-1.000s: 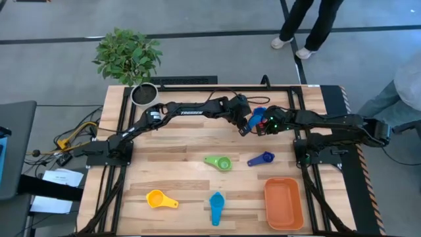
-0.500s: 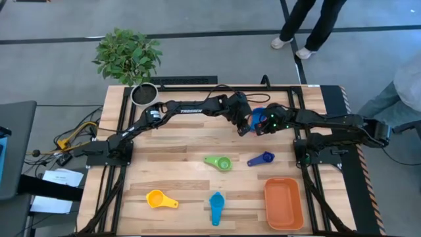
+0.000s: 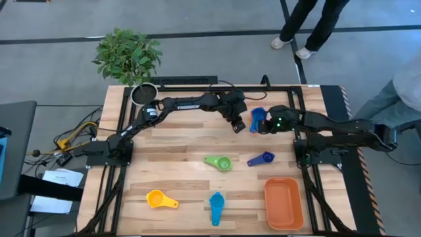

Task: Nest measuring cups in basket
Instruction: Stack the top light blue measuring cup on top of the red measuring cup, then stack the yellow measuring cup on top of the blue measuring cup

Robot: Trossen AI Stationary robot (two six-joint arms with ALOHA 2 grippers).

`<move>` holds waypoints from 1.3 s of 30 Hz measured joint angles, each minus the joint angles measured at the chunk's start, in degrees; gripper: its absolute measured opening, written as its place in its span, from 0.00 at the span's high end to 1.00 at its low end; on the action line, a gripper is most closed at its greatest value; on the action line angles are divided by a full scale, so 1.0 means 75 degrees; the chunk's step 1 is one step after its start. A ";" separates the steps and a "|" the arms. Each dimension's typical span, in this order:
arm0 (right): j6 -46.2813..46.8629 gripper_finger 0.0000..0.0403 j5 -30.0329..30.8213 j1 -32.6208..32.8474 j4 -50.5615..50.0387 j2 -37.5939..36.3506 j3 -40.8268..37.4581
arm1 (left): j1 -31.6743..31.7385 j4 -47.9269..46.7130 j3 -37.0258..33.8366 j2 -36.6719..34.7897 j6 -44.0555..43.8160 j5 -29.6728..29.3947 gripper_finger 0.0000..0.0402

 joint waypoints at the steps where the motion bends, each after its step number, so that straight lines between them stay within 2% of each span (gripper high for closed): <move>1: 0.0113 0.98 0.0108 0.0105 -0.0006 -0.0145 0.0000 | 0.0021 -0.0104 0.0000 -0.0111 0.0195 -0.0120 1.00; 5: 0.0396 0.97 0.0320 0.0461 0.0022 -0.0675 0.0000 | 0.0061 -0.0519 0.0000 -0.0554 0.0918 -0.0498 1.00; 9: 0.0604 0.97 0.0546 0.0955 0.0352 -0.1027 0.0000 | 0.0062 -0.1021 0.0000 -0.0935 0.1395 -0.0552 1.00; 16: 0.1765 0.97 0.2478 0.2545 0.1152 -0.1223 0.0000 | 0.0059 -0.1917 0.0003 -0.1689 0.2308 -0.0200 1.00; 21: 0.2751 0.97 0.3619 0.3771 0.1191 -0.1093 0.0003 | 0.0059 -0.2696 0.0003 -0.2008 0.2636 -0.0075 1.00; 25: 0.3207 0.97 0.4282 0.4594 0.1148 -0.0795 0.0135 | 0.0016 -0.3224 0.0001 -0.2180 0.2195 -0.0141 1.00; 28: 0.3260 0.97 0.4514 0.4984 0.1180 -0.0456 0.0359 | -0.0130 -0.3545 0.0000 -0.2323 0.1832 -0.0617 1.00; 39: 0.2149 0.97 0.4573 0.6373 0.1173 0.0794 0.1772 | -0.1612 -0.4213 0.0003 -0.3055 0.0154 -0.2516 1.00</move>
